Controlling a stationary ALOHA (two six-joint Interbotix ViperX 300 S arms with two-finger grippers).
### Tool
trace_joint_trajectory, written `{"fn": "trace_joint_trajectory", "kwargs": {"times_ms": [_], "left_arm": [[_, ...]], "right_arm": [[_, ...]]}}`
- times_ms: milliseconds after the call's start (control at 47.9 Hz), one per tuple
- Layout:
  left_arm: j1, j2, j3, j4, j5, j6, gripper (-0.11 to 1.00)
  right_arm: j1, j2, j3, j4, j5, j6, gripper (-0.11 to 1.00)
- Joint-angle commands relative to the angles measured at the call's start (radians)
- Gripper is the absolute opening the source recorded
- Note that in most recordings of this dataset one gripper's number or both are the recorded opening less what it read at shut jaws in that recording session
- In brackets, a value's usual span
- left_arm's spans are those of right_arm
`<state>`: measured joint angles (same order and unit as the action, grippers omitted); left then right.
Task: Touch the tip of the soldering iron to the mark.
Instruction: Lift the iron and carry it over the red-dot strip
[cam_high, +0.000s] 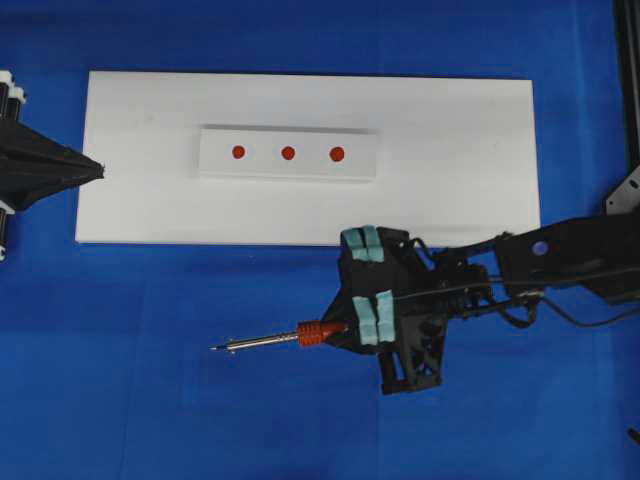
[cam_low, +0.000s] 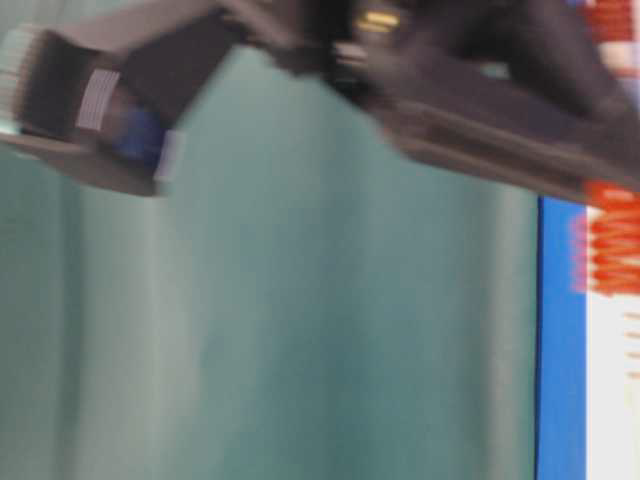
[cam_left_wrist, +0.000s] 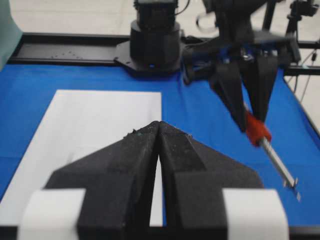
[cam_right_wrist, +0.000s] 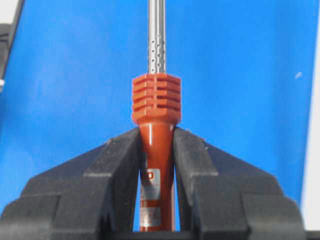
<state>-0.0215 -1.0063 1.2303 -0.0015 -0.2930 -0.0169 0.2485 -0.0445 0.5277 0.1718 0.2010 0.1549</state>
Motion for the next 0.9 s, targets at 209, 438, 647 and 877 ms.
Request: {"fn": "trace_joint_trajectory", "kwargs": {"times_ms": [209, 438, 647, 877], "left_arm": [[0.002, 0.002, -0.009, 0.002, -0.009, -0.006, 0.0], [0.0, 0.0, -0.009, 0.002, -0.006, -0.009, 0.0], [0.0, 0.002, -0.009, 0.002, -0.005, -0.009, 0.0], [0.002, 0.002, -0.009, 0.002, -0.003, -0.009, 0.0]], "right_arm": [[-0.02, -0.06, -0.078, -0.067, 0.11, 0.003, 0.06], [-0.06, -0.061, -0.08, -0.078, 0.126, 0.002, 0.06], [-0.161, -0.071, -0.081, -0.15, 0.178, -0.003, 0.06], [-0.287, -0.072, -0.091, -0.232, 0.209, -0.02, 0.06]]}}
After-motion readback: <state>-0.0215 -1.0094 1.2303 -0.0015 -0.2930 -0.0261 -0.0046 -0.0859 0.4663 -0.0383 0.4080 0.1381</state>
